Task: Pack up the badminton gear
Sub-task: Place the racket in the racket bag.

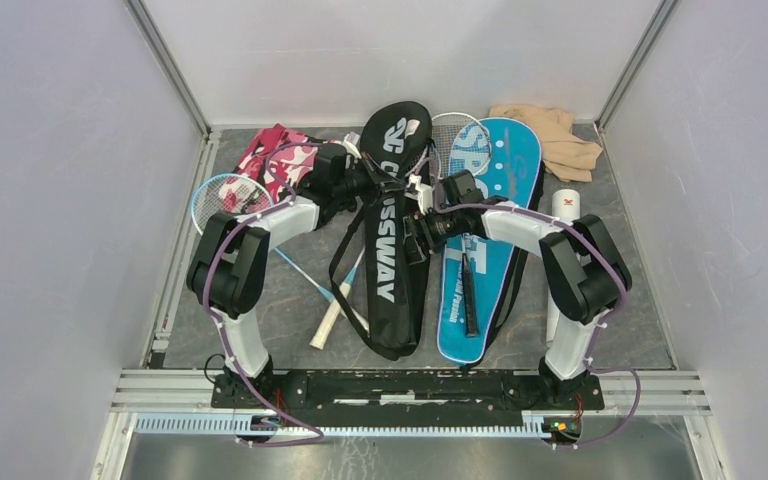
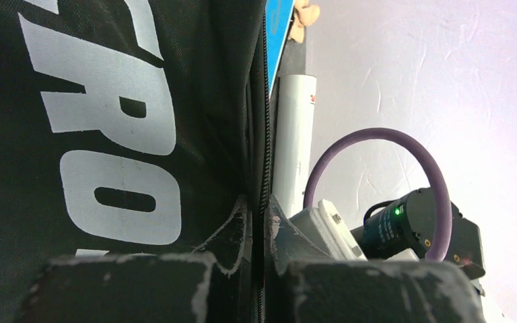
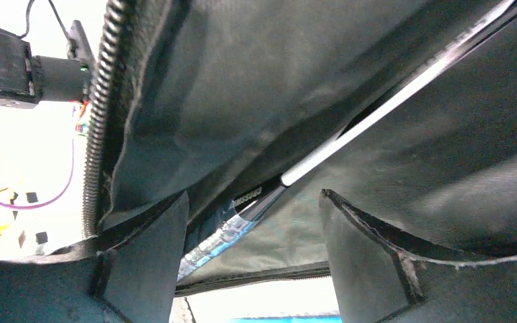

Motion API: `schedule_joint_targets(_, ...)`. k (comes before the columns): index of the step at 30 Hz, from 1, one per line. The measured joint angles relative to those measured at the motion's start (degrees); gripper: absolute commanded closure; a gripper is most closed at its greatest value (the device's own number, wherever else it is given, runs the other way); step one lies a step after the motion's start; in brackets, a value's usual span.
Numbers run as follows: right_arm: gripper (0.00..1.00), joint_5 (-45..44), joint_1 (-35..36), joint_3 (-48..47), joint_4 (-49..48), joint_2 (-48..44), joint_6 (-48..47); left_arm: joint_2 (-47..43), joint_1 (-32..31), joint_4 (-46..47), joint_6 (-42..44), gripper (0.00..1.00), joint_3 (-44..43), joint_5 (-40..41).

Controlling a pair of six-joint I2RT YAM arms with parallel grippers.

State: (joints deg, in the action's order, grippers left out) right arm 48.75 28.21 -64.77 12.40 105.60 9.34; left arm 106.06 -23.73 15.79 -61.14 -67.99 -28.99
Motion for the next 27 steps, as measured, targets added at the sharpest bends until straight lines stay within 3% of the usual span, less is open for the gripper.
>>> schedule_joint_targets(5,0.13,-4.26,-1.31,-1.07,5.99,-3.19,-6.60,0.09,0.61,2.21,-1.29,0.98,0.00,-2.29)
schedule_joint_targets(17,0.14,-13.99,-6.54,-2.82,11.28,-11.04,-15.10,0.09,1.86,4.48,-2.45,0.98,0.00,-4.22)
schedule_joint_targets(27,0.22,-18.25,-8.87,-3.87,8.44,-6.49,-14.27,0.09,1.84,5.16,-3.17,0.98,0.00,-4.74)
